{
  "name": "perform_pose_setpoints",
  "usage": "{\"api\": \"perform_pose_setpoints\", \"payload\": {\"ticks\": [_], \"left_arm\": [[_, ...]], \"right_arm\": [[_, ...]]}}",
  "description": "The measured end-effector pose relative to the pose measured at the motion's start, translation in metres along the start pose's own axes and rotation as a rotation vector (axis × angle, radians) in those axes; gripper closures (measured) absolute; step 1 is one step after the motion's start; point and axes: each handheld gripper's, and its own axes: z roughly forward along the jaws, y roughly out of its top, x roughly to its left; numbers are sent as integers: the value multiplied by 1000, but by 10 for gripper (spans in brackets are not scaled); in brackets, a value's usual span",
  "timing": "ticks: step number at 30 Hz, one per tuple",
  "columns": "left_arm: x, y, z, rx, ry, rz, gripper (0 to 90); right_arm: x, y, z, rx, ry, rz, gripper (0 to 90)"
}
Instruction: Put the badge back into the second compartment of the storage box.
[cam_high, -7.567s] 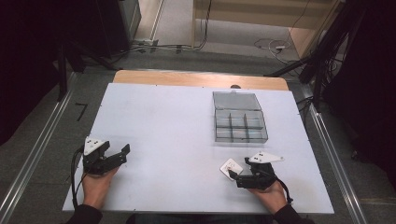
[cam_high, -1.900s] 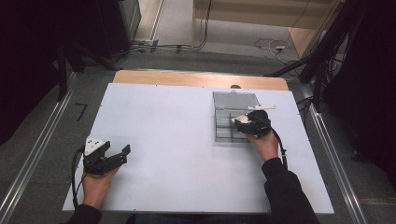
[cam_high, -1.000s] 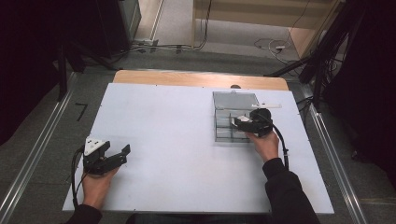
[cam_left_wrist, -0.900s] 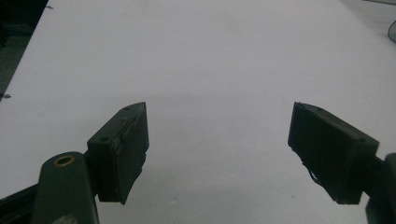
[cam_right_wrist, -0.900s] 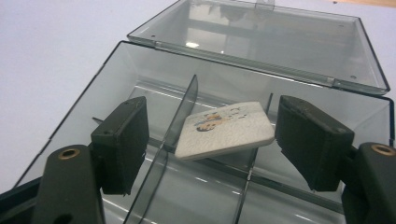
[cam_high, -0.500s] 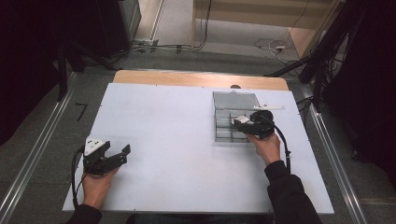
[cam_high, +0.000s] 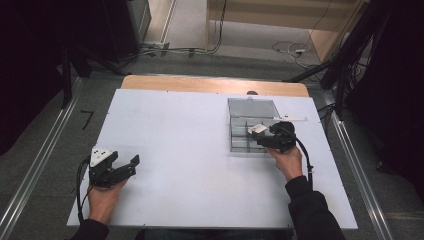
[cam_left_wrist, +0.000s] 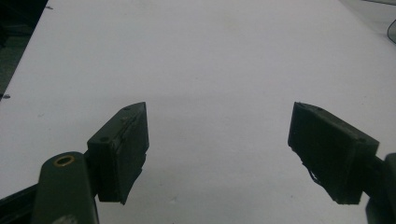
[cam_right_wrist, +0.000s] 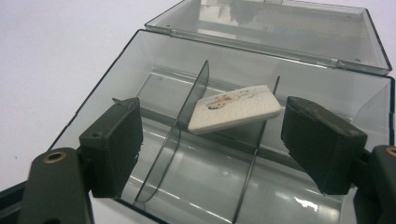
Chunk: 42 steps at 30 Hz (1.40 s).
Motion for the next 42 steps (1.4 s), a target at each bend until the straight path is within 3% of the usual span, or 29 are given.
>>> {"api": "perform_pose_setpoints", "payload": {"ticks": [16, 42], "left_arm": [[-1, 0, 1, -1, -2, -2, 203], [0, 0, -1, -6, -5, -4, 203]], "right_arm": [[-3, -13, -18, -16, 11, -12, 187], [-10, -26, -31, -24, 1, -14, 185]]}}
